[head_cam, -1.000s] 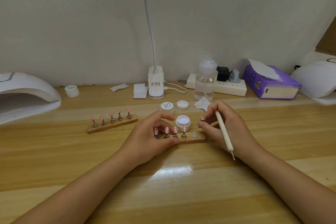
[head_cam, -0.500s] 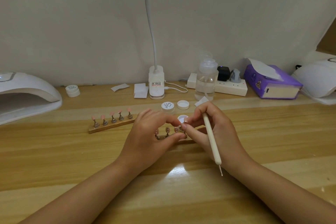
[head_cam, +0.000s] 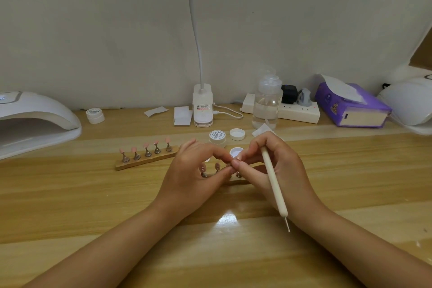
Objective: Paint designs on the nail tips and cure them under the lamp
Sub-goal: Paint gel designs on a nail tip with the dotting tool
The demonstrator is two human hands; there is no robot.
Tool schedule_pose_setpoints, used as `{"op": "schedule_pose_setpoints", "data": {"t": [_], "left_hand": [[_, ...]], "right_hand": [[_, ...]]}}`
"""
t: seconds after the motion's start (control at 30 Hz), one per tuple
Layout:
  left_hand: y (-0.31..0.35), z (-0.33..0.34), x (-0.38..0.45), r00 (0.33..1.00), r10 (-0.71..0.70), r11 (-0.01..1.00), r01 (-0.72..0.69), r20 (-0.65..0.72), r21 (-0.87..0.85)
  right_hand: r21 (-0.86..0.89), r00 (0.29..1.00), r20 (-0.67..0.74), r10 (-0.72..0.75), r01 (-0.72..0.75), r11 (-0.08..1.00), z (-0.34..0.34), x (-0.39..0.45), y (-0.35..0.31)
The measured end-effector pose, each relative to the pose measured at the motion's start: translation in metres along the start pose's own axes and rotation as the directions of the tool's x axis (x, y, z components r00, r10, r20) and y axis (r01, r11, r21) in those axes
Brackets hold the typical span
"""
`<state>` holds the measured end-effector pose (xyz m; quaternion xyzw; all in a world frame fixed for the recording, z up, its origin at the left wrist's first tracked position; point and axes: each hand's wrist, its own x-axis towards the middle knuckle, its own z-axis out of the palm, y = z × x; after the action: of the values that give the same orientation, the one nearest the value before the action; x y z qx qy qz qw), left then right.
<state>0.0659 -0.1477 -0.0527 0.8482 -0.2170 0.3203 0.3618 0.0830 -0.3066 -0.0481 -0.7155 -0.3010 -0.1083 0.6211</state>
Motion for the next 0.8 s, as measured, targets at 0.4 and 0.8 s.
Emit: {"op": "schedule_pose_setpoints", "data": {"t": [0.4,0.8], "left_hand": [[0.003,-0.006,0.002,0.978,-0.187,0.953,0.158,-0.092,-0.259],[0.003,-0.006,0.002,0.953,-0.296,0.906,0.260,-0.061,-0.333]], "right_hand": [[0.028,0.987,-0.117,0.107,-0.105,0.994,-0.020,0.009,-0.003],[0.158,0.955,-0.130,0.266,-0.245,0.956,-0.031,0.021,-0.005]]}}
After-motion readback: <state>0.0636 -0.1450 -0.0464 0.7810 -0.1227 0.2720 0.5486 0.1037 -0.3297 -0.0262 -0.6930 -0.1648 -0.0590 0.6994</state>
